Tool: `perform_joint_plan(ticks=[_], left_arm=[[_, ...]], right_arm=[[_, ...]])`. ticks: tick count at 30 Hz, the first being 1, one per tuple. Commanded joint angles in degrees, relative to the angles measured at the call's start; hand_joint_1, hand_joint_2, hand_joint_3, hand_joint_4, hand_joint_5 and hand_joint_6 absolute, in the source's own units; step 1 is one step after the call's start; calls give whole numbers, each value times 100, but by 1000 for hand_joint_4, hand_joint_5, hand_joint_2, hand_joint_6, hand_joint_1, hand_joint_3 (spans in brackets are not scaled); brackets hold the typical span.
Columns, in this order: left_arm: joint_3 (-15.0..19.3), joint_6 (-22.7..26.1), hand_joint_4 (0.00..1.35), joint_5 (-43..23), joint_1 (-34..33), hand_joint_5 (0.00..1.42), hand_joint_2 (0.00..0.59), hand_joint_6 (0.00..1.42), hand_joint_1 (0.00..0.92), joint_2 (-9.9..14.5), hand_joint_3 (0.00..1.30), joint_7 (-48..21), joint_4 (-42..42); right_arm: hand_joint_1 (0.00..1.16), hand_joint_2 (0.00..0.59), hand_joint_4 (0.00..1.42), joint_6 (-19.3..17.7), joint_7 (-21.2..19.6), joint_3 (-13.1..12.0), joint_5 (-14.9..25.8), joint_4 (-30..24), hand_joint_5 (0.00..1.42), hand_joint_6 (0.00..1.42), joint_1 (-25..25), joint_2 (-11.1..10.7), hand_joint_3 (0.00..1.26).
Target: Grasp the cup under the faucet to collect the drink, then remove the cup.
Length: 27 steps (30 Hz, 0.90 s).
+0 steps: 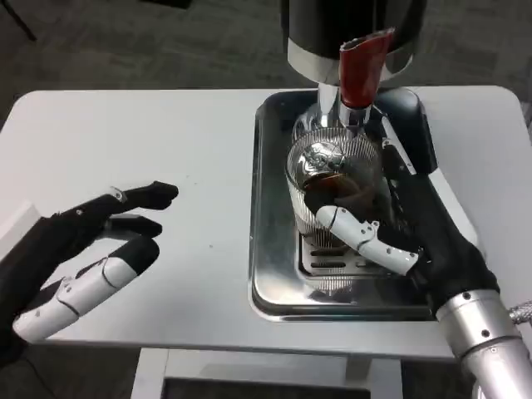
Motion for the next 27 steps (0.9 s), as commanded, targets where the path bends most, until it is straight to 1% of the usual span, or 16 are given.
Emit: perform_joint_plan(ticks=[1,11,18,23,27], left_arm=[[66,44,232,-59,73,331,153,293,75,45,287,27,41],[97,47,245,-64,119,336,157,282,78,41,294,24,63],[101,44,251,-59,144,344,158,281,78,30,299,18,52],[121,47,254,-67,180,346,158,280,78,35,307,6,36],[145,46,255,-70,208,347,159,280,78,38,311,6,23]], right_arm=[[580,210,0,-79,29,156,-95,88,39,143,-18,-12,0],[618,219,0,12,-7,272,-316,102,63,186,-22,-70,0],[637,212,0,78,-44,312,-397,105,93,215,-8,-54,0],[651,217,2,156,-119,389,-532,87,140,252,19,-20,0],[664,208,30,196,-195,464,-632,110,168,286,36,10,0]])
